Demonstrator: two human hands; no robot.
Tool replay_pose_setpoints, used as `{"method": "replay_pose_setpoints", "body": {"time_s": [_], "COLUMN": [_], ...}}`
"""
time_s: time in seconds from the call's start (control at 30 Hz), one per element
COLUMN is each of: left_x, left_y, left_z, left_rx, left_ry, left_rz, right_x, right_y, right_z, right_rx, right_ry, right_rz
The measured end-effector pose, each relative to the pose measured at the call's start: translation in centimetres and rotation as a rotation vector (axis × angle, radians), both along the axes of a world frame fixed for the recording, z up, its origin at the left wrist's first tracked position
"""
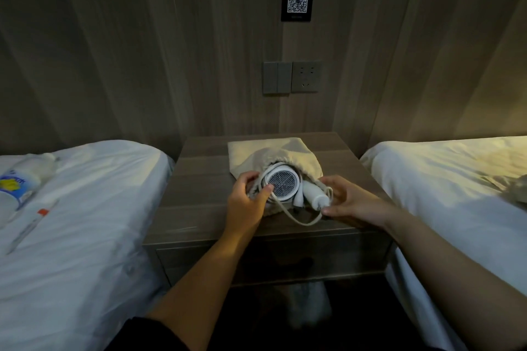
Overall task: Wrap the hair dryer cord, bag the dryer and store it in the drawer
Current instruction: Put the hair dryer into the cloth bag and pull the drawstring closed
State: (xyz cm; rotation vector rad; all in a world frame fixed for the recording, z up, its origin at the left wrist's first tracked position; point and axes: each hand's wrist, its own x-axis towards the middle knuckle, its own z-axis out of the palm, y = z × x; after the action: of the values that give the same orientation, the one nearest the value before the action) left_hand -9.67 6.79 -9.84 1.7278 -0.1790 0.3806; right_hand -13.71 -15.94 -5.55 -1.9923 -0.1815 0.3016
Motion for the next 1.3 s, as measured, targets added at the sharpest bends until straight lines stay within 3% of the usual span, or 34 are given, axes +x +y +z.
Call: {"method": "replay_pose_setpoints", "body": {"time_s": [0.5,0.7,0.77,0.87,0.97,1.07,1.3], "left_x": [1.1,1.0,1.0,0.7,0.5,0.4,0.0], "left_y": [0.4,0.3,0.3,0.2,1.0,2.5,3.4], "left_z": [-0.8,-0.9,-0.9,-0.7,-0.1,-0.1,-0.3], "left_rx": [-0.067,-0.030,-0.033,-0.084,-0.053,0.071,0.266], "left_ry": [0.055,0.002,0.032,0.073,0.117,0.149,0.153], "left_rz": [0.032,0.083,0.091,0.088,0.012,-0.017,0.062], "right_x": [0.0,-1.1,-1.8,-1.9,0.0,1.7,3.2], "right_y": [1.9,2.0,2.2,3.1,4.1,4.6,5.8], "right_z": [-1.6,-0.9,-0.6,0.1,0.8,0.7,0.7], "right_rx": [-0.066,-0.257,-0.337,-0.447,-0.504,-0.691,-0.752], "right_ry": [-0.251,-0.303,-0.434,-0.670,-0.481,-0.310,-0.379], "right_rz": [-0.435,-0.307,-0.248,-0.320,-0.348,-0.258,-0.362]}}
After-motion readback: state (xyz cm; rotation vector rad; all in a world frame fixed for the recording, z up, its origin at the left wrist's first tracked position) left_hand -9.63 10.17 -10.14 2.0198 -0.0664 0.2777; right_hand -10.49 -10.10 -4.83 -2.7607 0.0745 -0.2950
